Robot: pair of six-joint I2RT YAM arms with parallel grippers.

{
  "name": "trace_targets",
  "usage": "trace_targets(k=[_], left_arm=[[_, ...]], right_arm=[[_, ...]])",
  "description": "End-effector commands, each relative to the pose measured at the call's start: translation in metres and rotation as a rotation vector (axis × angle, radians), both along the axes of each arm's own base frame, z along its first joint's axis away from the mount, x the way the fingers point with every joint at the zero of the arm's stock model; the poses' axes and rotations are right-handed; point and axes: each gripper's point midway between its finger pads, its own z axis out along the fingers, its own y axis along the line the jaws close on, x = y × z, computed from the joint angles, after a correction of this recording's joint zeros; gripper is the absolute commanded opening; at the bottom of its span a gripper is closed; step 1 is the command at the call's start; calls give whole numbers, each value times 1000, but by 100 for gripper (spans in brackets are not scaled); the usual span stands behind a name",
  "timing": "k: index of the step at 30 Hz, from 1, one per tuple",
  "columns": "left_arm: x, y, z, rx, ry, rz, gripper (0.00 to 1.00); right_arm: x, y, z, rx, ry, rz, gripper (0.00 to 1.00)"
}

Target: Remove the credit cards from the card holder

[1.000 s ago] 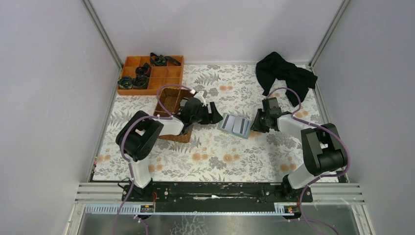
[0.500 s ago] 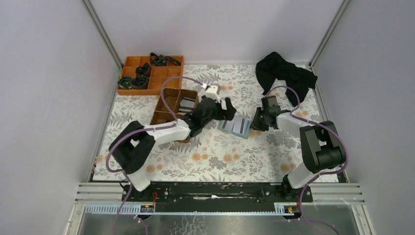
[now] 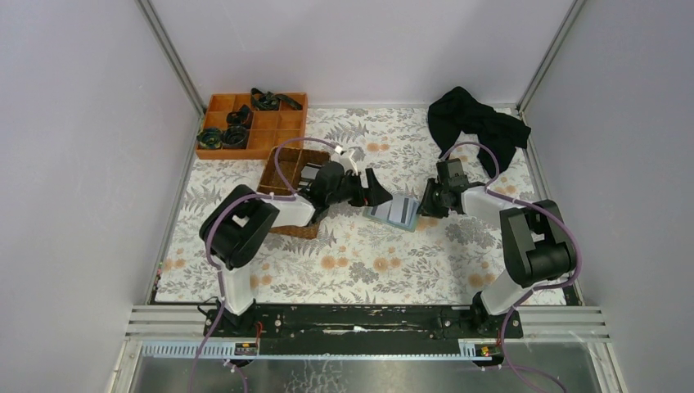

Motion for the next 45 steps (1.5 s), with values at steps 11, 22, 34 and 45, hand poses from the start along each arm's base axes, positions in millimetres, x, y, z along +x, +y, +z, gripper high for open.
trace_targets(k=[11, 22, 34, 45], left_arm=[[-14, -48, -19, -150, 94, -164, 89], [-22, -61, -28, -289, 178, -208, 87], [-40, -66, -12, -402, 244, -306, 86], [-43, -70, -28, -421, 296, -312, 86]], right_arm=[[3, 5, -9, 5, 33, 40, 29], [3, 17, -16, 57, 69, 75, 30], [1, 16, -22, 55, 86, 71, 31], [1, 18, -23, 63, 88, 75, 31]])
